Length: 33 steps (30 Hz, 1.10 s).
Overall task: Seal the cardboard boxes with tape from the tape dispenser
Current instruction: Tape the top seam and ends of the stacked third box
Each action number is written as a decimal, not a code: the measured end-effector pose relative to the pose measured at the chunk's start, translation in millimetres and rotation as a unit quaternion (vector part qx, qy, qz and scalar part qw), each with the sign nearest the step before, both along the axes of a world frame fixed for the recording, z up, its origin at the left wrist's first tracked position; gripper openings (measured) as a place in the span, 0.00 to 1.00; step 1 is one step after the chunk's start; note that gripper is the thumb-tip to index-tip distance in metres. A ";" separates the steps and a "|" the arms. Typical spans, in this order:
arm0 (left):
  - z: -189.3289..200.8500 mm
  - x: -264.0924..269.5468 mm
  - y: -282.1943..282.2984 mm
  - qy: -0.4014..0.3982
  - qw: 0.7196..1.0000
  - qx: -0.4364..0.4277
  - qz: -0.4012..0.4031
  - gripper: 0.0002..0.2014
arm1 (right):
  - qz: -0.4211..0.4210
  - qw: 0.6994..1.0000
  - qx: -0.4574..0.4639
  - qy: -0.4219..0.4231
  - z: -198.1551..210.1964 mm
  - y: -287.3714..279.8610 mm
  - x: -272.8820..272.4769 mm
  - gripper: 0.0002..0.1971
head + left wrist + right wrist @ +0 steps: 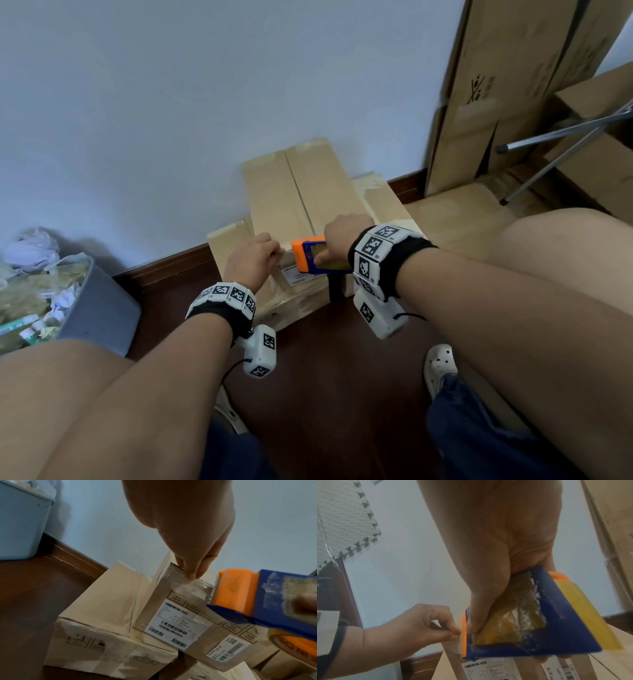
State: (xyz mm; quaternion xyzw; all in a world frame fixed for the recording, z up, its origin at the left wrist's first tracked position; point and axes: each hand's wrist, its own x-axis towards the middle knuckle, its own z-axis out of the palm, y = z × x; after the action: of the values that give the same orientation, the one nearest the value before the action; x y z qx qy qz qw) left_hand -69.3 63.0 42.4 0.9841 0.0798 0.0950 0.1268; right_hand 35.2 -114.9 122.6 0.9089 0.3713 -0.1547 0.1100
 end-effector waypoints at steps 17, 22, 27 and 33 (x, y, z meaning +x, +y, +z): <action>4.5 0.3 -0.6 -0.005 1.000 -0.006 -0.023 0.09 | -0.057 0.996 0.038 0.057 -8.8 -32.4 27.6 0.28; 4.7 -5.1 0.6 -0.016 0.999 -0.011 -0.031 0.07 | -0.121 0.989 0.048 0.076 5.6 -70.7 53.6 0.26; 9.1 -5.1 -3.9 -0.009 0.999 -0.013 -0.031 0.05 | -0.108 0.993 0.030 0.030 6.8 -95.6 57.8 0.28; 9.8 -3.0 -6.4 0.004 1.000 0.002 -0.012 0.06 | -0.140 0.990 0.012 -0.026 17.9 -131.8 75.1 0.28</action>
State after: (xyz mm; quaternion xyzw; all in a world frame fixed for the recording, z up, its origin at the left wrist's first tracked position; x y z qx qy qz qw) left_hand -72.3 56.6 52.2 0.9857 0.0678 0.0901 0.1255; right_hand 110.3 -246.7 140.4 0.9570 0.2390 -0.1407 0.0853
